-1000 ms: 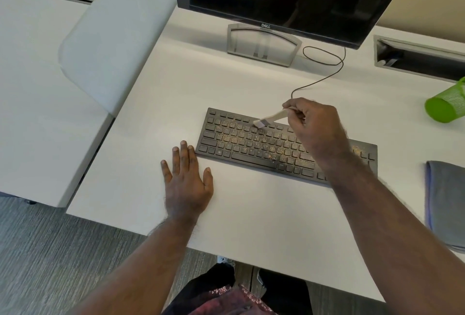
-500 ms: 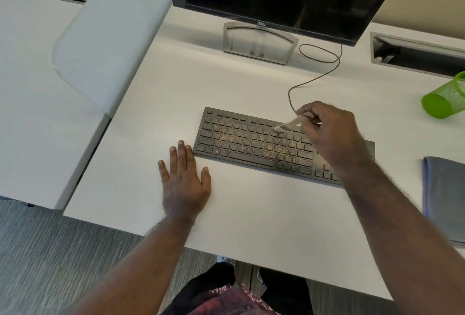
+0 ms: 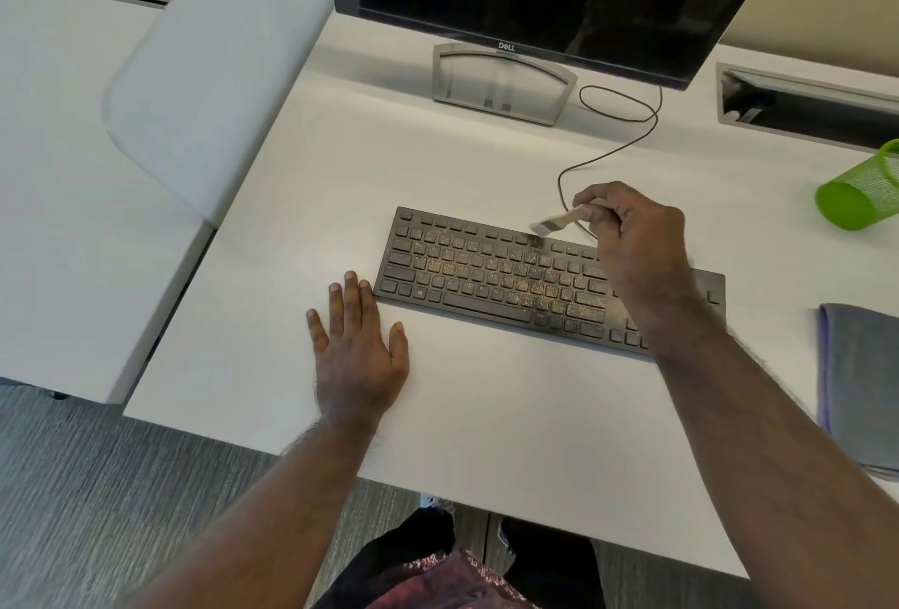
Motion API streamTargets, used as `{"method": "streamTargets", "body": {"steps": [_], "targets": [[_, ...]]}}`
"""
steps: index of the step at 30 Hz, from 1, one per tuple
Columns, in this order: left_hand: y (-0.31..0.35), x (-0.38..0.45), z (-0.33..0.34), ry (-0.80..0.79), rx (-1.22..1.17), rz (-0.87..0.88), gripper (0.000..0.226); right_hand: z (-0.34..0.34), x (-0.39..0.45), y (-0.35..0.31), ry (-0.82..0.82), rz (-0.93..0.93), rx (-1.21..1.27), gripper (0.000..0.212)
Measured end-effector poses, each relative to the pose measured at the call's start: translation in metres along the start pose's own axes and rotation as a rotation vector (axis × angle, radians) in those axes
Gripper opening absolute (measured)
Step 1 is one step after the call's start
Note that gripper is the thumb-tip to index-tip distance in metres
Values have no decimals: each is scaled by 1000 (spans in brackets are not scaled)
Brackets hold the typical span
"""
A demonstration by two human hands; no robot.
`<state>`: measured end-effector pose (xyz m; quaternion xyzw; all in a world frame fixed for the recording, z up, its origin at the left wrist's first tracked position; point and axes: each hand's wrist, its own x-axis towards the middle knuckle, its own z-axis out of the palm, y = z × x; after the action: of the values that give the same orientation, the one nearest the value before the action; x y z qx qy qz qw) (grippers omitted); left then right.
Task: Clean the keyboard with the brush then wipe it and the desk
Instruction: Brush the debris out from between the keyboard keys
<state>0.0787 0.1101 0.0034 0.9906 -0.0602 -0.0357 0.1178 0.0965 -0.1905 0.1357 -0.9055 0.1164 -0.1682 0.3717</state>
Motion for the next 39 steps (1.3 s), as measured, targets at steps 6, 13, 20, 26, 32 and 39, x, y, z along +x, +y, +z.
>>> {"method": "streamTargets", "body": {"steps": [6, 13, 20, 26, 32, 39], "targets": [[1, 0, -1, -7, -4, -2, 77, 0, -7, 9, -36, -1, -2, 16], [1, 0, -1, 0, -14, 2, 76, -1, -7, 7, 1, -34, 54, 15], [2, 1, -1, -8, -3, 2, 76, 1, -7, 13, 30, -21, -30, 16], [1, 0, -1, -16, -3, 2, 77, 5, -12, 13, -31, -80, -55, 15], [1, 0, -1, -13, -4, 1, 77, -5, -9, 16, 51, -20, -22, 15], [1, 0, -2, -9, -3, 5, 77, -14, -11, 23, 67, 18, -29, 16]]}}
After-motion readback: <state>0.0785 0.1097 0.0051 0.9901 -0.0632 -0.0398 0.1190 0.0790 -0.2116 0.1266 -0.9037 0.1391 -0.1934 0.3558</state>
